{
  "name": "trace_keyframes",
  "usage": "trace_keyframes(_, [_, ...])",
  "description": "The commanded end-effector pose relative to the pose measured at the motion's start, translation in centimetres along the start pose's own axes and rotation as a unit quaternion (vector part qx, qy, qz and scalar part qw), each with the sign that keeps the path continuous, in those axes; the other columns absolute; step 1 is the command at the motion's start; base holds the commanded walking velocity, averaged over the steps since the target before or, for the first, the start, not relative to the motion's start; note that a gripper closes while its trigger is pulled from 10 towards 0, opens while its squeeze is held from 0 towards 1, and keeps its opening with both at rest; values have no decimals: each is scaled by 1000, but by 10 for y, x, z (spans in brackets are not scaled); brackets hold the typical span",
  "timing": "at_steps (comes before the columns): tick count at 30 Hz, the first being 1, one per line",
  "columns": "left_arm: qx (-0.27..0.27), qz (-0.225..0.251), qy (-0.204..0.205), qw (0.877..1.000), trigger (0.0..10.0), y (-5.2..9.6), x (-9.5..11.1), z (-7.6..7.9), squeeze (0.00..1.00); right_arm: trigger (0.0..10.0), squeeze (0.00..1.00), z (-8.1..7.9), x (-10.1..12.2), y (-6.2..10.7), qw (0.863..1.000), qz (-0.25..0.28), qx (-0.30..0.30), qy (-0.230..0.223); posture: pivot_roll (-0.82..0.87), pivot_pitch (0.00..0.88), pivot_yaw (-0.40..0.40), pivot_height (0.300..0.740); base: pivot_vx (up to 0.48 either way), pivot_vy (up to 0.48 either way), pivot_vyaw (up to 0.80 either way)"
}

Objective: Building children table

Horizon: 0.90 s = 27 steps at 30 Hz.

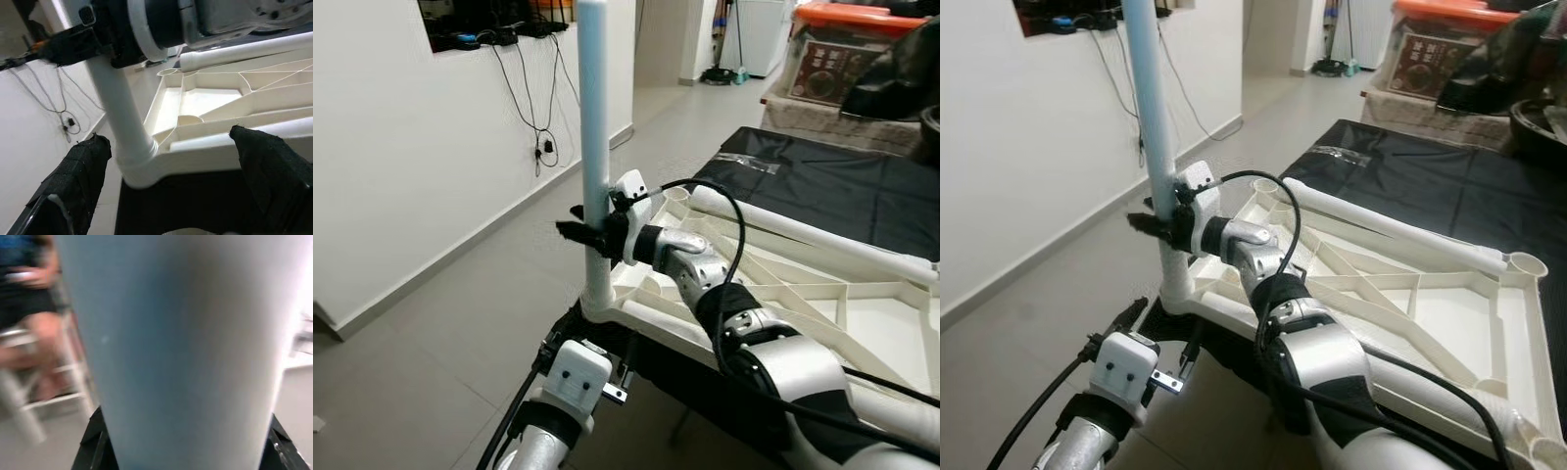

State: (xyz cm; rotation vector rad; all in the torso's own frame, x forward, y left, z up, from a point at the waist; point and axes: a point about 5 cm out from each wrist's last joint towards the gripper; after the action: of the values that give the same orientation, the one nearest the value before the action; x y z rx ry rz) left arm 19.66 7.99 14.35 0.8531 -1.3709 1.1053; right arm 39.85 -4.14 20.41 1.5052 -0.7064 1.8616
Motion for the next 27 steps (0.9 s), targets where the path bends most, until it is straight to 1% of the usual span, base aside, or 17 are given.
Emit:
trace_keyframes(1, [3, -8, 1, 1000, 10000, 1, -4, -1, 0, 0, 0, 17, -17, 10, 994, -36, -95, -47, 80, 15, -18, 740, 0, 0, 0])
trace_keyframes(2, [3, -8, 0, 1000, 10000, 1, -4, -1, 0, 0, 0, 36, -26, 21, 972, -77, -218, -44, 75, 12, -16, 740, 0, 0, 0])
trace_keyframes(3, [3, -8, 0, 1000, 10000, 1, -4, -1, 0, 0, 0, 36, -26, 21, 972, -77, -218, -44, 75, 12, -16, 740, 0, 0, 0])
trace_keyframes(4, [3, -8, 0, 1000, 10000, 1, -4, -2, 0, 0, 0, 52, -33, 35, 937, -106, -328, -51, 75, 12, -16, 740, 0, 0, 0])
trace_keyframes(5, [2, -8, 0, 1000, 10000, 1, -4, -1, 0, 0, 0, 61, -37, 45, 906, -121, -402, -55, 75, 12, -16, 740, 0, 0, 0])
trace_keyframes(6, [2, -8, 0, 1000, 10000, 1, -4, -1, 0, 0, 0, 61, -37, 45, 906, -121, -402, -55, 75, 12, -16, 740, 0, 0, 0])
trace_keyframes(7, [1, -8, 0, 1000, 10000, 0, -4, -1, 0, 0, 0, 65, -39, 50, 888, -127, -438, -58, 75, 12, -16, 740, 0, 0, 0])
trace_keyframes(9, [1, -8, 0, 1000, 10000, 0, -4, -1, 0, 0, 0, 65, -39, 50, 888, -127, -438, -58, 75, 12, -16, 740, 0, 0, 0])
trace_keyframes(11, [0, -8, 0, 1000, 10000, 0, -4, -1, 0, 0, 0, 62, -40, 51, 868, -132, -472, -76, 73, 5, -16, 740, 0, 0, 0])
trace_keyframes(15, [0, -7, -1, 1000, 10000, 0, -4, -1, 0, 0, 0, 54, -39, 45, 867, -133, -471, -90, 73, 5, -16, 740, 0, 0, 0])
trace_keyframes(16, [0, -7, -1, 1000, 10000, 0, -4, -1, 0, 10000, 0, 43, -38, 36, 881, -131, -445, -91, 67, 0, -20, 740, 0, 0, 0])
trace_keyframes(20, [-1, -7, 0, 1000, 10000, 0, -5, 0, 0, 10000, 0, 40, -38, 34, 884, -131, -439, -90, 67, 0, -20, 740, 0, 0, 0])
trace_keyframes(21, [-1, -7, -1, 1000, 10000, 0, -5, 0, 0, 10000, 1000, 34, -38, 31, 890, -129, -428, -89, 67, 1, -27, 740, 0, 0, 0])
trace_keyframes(23, [1, -6, 0, 1000, 10000, -1, -4, 0, 0, 10000, 1000, 31, -37, 29, 896, -122, -419, -83, 53, 4, -33, 740, 0, 0, 0])
trace_keyframes(24, [3, -6, 1, 1000, 10000, 0, -4, 0, 0, 10000, 0, 23, -28, 21, 920, -78, -373, -88, 27, 6, -21, 740, 0, 0, 0])
trace_keyframes(25, [3, -6, 1, 1000, 10000, 0, -4, 0, 0, 10000, 0, 23, -28, 21, 920, -78, -373, -88, 27, 6, -21, 740, 0, 0, 0])
trace_keyframes(27, [2, -7, 2, 1000, 10000, 0, -5, 0, 0, 10000, 0, 21, -23, 18, 931, -55, -349, -92, 22, 8, -10, 740, 0, 0, 0])
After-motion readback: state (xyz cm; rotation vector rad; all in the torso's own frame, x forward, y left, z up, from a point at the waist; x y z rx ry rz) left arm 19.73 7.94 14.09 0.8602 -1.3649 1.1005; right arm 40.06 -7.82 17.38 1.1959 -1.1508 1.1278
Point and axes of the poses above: a point about 5 cm out from each wrist's last joint towards the gripper, its own y axis pointing back from the gripper into the wrist, its own x axis along the axis of the wrist's last joint, z = x × y, and after that the axes turned 15 degrees about y, right-handed
